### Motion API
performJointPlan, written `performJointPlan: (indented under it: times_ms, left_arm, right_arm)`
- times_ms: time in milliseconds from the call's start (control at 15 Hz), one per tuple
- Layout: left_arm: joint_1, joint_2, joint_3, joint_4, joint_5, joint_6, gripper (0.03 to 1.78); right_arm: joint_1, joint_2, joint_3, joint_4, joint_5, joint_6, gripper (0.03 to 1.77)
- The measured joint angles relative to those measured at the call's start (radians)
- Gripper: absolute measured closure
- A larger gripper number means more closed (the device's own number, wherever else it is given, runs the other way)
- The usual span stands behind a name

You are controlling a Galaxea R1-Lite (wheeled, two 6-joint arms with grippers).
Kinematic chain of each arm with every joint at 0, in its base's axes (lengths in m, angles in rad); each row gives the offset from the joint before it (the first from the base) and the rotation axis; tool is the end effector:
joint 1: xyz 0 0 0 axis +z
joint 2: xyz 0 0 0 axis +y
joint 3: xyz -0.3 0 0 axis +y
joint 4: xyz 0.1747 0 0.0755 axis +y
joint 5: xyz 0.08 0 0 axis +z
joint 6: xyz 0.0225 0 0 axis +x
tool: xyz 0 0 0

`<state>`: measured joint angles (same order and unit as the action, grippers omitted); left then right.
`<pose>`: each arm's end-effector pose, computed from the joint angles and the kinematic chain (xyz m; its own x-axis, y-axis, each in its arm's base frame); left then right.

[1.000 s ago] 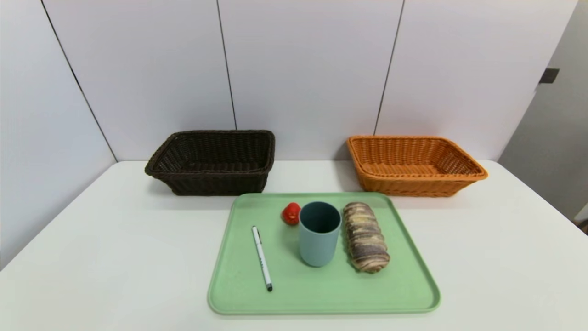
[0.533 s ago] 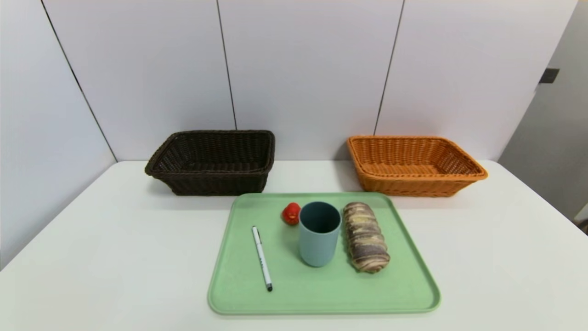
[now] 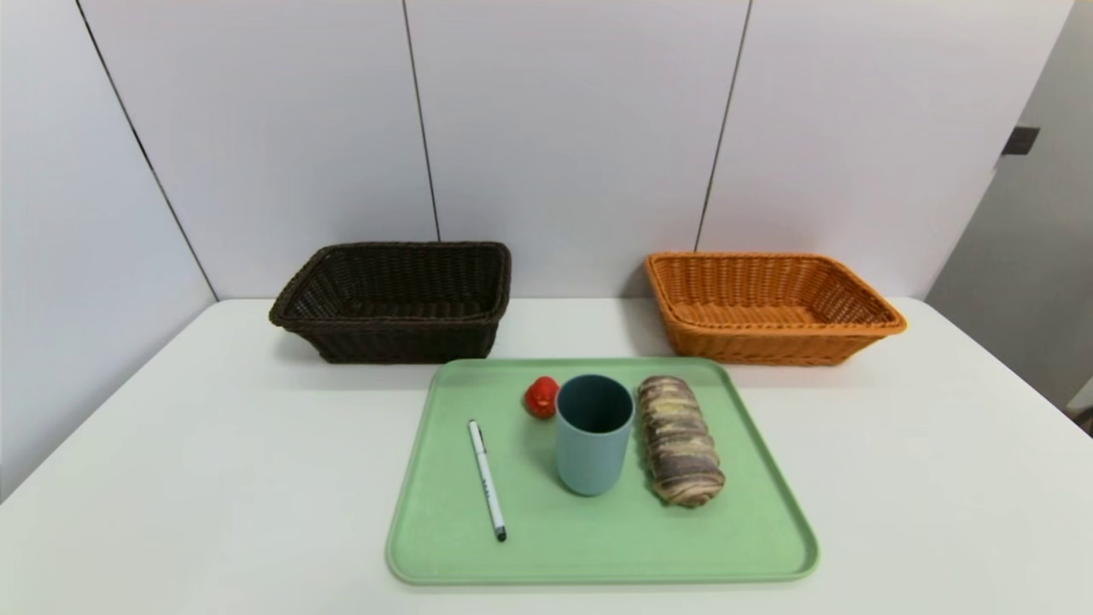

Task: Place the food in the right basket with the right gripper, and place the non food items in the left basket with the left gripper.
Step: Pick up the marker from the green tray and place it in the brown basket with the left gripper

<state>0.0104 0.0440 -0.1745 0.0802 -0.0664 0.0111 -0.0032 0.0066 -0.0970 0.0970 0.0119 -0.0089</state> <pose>-0.0340 -0.0018 0.1159 0.9972 -0.0560 0.0502 0.0553 0.9984 0.0144 -0.0303 0.0004 0.0923 0.9999 0.0087 -0.0066 -0.0088 0.9999 -0.0088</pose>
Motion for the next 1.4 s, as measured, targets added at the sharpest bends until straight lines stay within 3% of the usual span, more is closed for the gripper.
performJointPlan:
  times_ms: [200,333,733,1000,1200,1400]
  left_arm:
    - [0.001,0.098,-0.178,0.172,-0.011,-0.015,0.12]
    - [0.002,0.185,-0.25,0.219,-0.013,-0.018,0.12]
    - [0.002,0.494,-0.42,0.233,-0.034,-0.015,0.12]
    - [0.0,0.746,-0.555,0.224,-0.128,-0.012,0.12]
    - [-0.046,0.915,-0.636,0.213,-0.157,-0.012,0.12]
    - [-0.159,1.008,-0.697,0.21,-0.16,-0.014,0.12]
  right_arm:
    - [0.001,0.054,-0.125,0.126,0.021,0.003,0.1]
    - [0.003,0.132,-0.189,0.15,0.023,0.002,0.1]
    - [0.012,0.463,-0.333,0.158,0.034,0.001,0.1]
    - [0.017,0.695,-0.498,0.158,0.073,-0.004,0.1]
    - [0.059,0.824,-0.601,0.161,0.158,-0.009,0.1]
    - [0.147,0.919,-0.655,0.159,0.207,-0.029,0.1]
